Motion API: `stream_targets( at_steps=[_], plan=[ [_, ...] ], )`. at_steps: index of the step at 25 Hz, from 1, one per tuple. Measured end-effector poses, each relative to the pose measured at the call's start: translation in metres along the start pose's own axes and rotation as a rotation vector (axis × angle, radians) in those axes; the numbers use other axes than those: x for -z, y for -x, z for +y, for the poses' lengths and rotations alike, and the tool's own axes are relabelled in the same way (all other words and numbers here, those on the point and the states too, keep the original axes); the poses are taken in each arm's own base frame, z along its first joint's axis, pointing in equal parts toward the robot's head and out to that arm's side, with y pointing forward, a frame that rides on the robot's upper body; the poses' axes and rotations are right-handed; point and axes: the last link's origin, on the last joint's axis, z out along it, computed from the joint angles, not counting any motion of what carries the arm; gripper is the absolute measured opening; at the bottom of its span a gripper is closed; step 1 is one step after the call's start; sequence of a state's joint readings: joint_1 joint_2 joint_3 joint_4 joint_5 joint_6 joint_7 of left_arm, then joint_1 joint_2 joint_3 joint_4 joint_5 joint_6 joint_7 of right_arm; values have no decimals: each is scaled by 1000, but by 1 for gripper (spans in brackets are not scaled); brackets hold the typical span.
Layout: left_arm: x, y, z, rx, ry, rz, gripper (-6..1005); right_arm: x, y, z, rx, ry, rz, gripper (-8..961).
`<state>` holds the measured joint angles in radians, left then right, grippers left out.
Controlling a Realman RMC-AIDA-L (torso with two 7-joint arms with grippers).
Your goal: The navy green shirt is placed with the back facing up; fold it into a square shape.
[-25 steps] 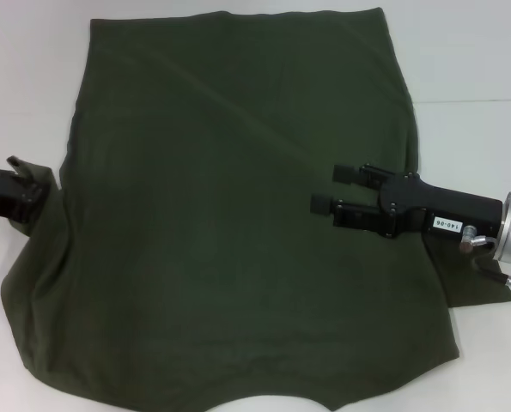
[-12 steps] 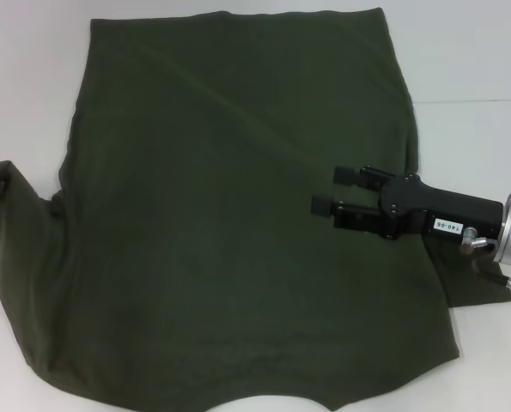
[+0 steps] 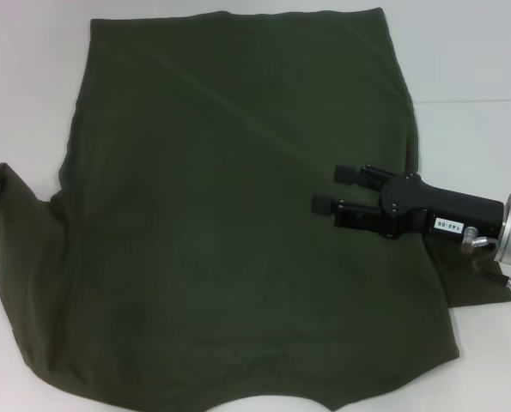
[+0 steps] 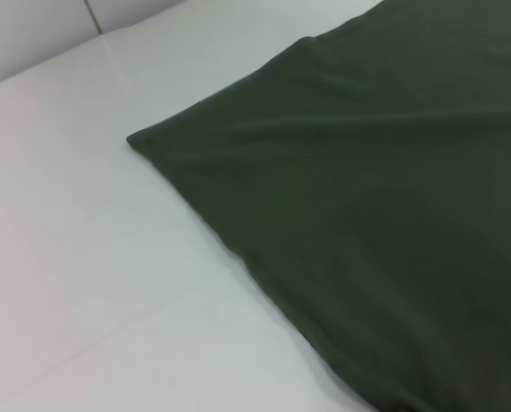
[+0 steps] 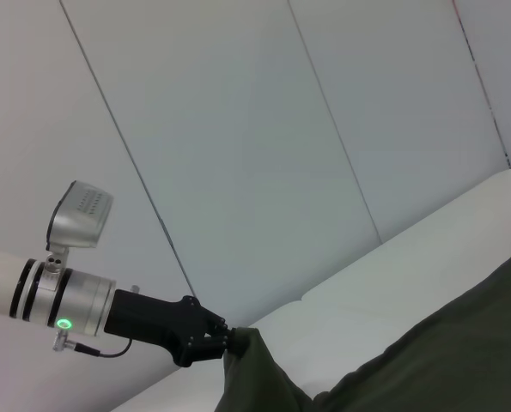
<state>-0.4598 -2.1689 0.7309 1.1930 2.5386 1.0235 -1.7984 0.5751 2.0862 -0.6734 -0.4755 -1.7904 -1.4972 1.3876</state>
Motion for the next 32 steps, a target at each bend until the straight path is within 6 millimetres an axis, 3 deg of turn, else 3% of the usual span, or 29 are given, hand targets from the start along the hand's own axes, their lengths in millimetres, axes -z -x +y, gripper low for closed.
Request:
stream_targets(
  at_steps=[12,23,30,32],
  plan=[
    [11,-26,26,93,213,32,59,1,-1,0,-1,-2,0,916],
    [-10,-38,71,187,408,89,84,2,-4,1,-3,-4,0,917],
    [-15,-42,84,235,461,153,100,2,-4,1,-1,-5,0,917],
    [-15,-42,85,243,464,164,184,2,-4,1,-1,-4,0,916]
  ],
)
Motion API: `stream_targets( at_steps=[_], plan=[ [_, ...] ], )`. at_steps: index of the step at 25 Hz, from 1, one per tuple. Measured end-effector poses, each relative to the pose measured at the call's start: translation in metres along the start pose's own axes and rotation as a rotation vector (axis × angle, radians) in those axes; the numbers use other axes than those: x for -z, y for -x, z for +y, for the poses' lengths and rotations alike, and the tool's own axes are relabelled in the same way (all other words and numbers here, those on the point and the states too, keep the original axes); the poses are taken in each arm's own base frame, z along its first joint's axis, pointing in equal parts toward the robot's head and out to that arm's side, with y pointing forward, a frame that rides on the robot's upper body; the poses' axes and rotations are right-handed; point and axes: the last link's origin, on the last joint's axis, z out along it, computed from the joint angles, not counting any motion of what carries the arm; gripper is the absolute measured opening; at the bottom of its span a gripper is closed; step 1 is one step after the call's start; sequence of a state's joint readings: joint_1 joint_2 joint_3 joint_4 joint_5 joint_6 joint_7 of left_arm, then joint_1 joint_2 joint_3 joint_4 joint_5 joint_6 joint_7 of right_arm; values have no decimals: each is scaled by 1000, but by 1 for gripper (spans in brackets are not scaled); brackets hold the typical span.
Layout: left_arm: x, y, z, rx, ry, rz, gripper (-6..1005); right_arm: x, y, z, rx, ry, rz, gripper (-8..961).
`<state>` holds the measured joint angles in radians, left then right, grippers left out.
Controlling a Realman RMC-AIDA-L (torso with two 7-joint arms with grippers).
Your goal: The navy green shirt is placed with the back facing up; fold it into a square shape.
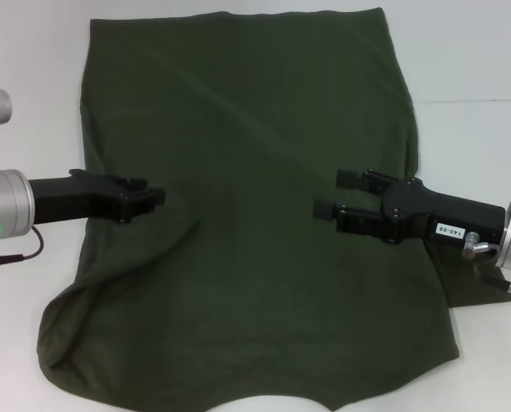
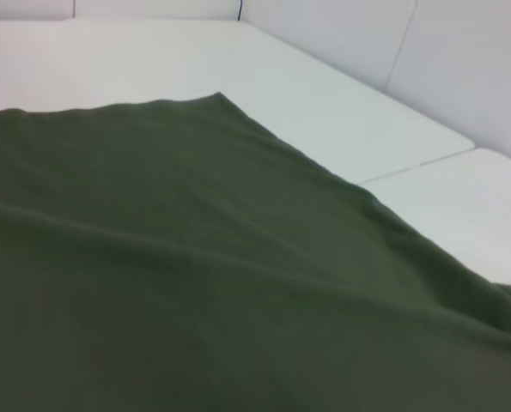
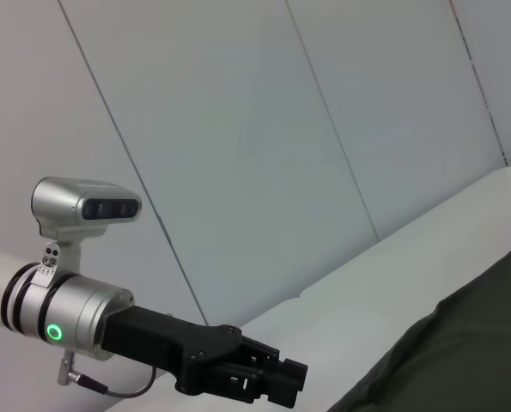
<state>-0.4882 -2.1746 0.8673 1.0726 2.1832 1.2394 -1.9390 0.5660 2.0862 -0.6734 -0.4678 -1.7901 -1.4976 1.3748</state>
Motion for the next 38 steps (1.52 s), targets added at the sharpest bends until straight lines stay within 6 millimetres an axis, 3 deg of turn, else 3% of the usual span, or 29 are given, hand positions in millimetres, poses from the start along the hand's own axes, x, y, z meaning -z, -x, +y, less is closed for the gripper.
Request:
stream_targets(
  at_steps=[3,11,22,28,38],
  plan=[
    [0,1,1,5,5,5,309,0,0,0,0,1,0,916],
    [5,16,-12,1,-72,-3,516,0,0,0,-9,0,0,917],
    [27,47,-27,109,-114,-43,960,1,1,-1,-23,-2,1,916],
    [40,56,-24,214,-60,-65,965,2,1,-2,-24,-4,2,916],
    [41,66,-20,344,-32,-102,963,2,5,-3,-10,-1,12,916]
  ],
)
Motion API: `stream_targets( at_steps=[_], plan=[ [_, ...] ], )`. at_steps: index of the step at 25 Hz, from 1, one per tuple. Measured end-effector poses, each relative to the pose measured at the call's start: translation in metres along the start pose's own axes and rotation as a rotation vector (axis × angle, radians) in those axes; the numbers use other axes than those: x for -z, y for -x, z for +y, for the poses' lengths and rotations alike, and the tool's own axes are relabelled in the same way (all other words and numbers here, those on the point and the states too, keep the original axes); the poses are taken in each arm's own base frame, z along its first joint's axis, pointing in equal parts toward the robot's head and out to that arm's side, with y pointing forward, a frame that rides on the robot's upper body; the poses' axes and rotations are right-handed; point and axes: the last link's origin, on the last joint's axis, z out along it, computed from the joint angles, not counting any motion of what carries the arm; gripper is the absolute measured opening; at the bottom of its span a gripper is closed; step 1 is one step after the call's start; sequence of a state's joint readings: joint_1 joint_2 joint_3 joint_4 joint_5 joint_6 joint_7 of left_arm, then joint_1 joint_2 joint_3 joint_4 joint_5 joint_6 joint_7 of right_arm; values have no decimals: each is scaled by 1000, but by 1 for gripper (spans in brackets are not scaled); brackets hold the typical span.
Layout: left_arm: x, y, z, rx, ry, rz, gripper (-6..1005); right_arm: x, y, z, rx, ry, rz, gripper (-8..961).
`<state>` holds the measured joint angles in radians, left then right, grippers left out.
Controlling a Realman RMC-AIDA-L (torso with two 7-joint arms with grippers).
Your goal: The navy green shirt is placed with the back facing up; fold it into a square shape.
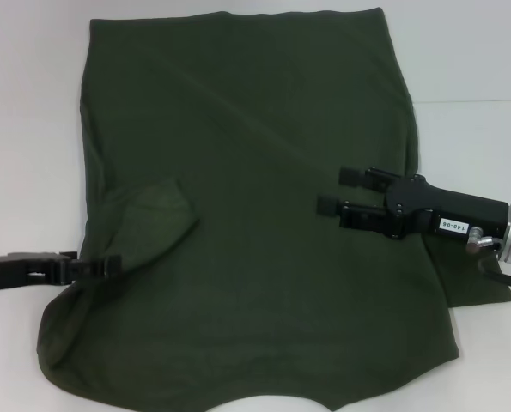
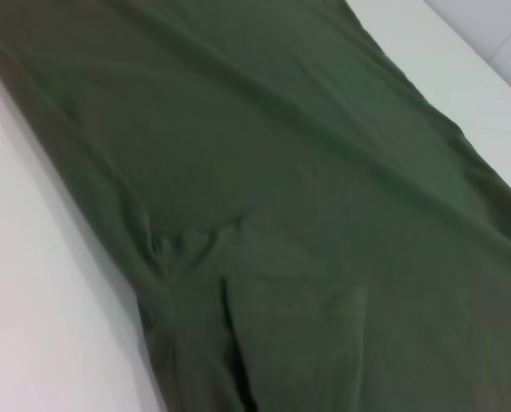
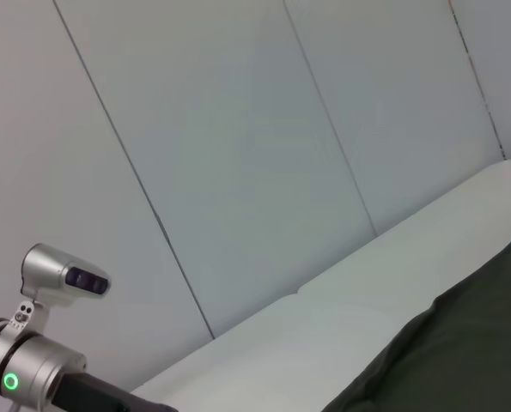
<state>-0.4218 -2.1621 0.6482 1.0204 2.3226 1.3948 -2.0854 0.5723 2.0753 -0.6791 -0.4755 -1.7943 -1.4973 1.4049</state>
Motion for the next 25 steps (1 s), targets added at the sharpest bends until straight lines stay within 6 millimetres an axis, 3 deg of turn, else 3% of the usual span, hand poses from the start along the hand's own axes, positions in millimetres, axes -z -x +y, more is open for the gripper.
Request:
stream_targets(
  at_steps=[19,25],
  plan=[
    [-7,3,0,-3,-2,-14,938,2,0,-1,6,-6,0,917],
    [-10,6,-4,-27,-34,-54,725,3,0,-1,7,-8,-2,917]
  ],
)
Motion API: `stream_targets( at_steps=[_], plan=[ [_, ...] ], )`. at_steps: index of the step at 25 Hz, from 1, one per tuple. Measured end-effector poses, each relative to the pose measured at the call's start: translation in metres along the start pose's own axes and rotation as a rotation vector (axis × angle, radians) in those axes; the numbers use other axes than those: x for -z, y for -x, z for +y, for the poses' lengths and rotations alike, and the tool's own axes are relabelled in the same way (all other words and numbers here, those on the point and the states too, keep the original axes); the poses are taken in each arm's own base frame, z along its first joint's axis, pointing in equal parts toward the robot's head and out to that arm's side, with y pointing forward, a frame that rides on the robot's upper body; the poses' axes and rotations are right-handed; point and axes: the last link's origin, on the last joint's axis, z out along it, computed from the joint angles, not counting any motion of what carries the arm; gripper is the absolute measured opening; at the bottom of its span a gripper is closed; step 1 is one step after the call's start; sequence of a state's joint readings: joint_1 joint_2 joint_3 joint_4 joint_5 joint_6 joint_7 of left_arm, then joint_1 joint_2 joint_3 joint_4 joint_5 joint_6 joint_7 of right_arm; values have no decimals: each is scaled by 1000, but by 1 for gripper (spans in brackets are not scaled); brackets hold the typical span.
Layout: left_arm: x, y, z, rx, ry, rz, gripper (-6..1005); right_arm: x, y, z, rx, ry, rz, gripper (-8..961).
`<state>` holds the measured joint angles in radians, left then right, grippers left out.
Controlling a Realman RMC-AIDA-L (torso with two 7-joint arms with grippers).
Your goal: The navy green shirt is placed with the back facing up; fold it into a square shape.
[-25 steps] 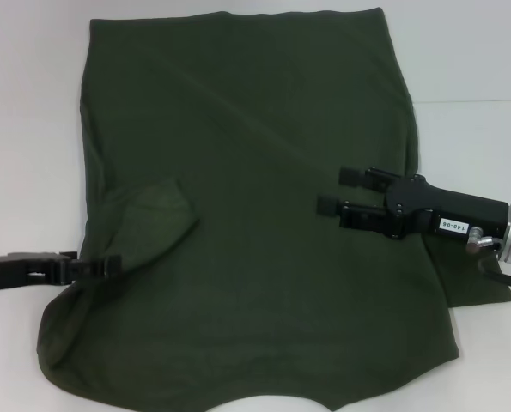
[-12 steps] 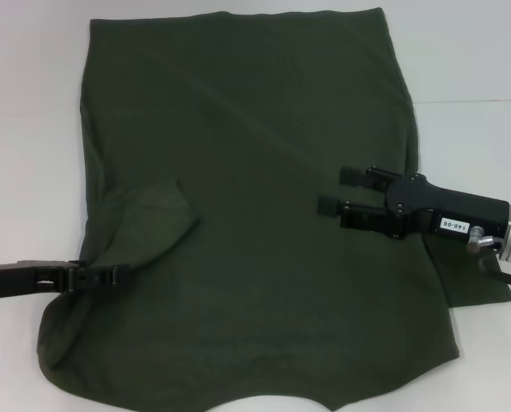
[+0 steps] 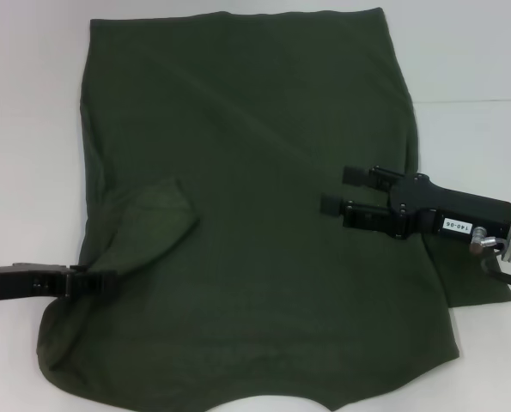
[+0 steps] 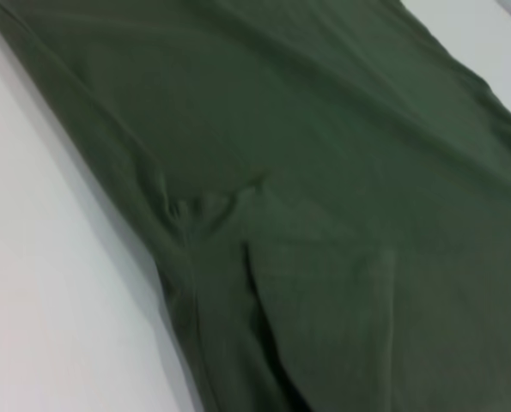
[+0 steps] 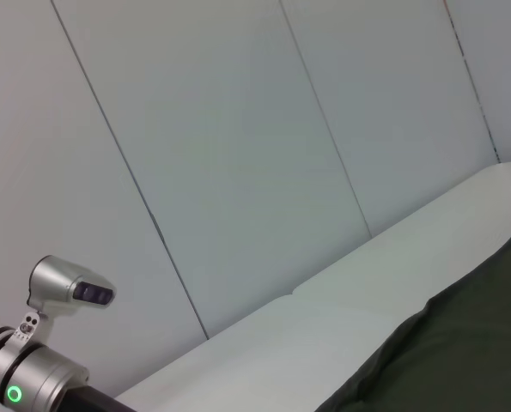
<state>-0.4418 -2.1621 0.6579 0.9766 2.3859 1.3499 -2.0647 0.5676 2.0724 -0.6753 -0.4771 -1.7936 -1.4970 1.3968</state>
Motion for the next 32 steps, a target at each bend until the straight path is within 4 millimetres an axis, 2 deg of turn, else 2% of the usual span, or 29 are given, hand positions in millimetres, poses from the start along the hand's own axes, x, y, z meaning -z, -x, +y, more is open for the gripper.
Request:
stream_targets(
  at_steps=[10,13,18,23,32],
  plan=[
    [-2,-3,2,-9,4,0,540,-1,1,0,4,1,-2,916],
    [-2,-4,1,-11,-3,4,276,-1,1,0,4,1,-2,917],
    [-2,-5,1,-16,-3,5,42,0,0,0,3,-1,-3,917],
    [-3,-9,7,-28,29,0,3,0,0,0,4,-1,-4,917],
    [0,-15,24,-44,131,1,27,1,0,0,6,-2,-2,917]
  ],
)
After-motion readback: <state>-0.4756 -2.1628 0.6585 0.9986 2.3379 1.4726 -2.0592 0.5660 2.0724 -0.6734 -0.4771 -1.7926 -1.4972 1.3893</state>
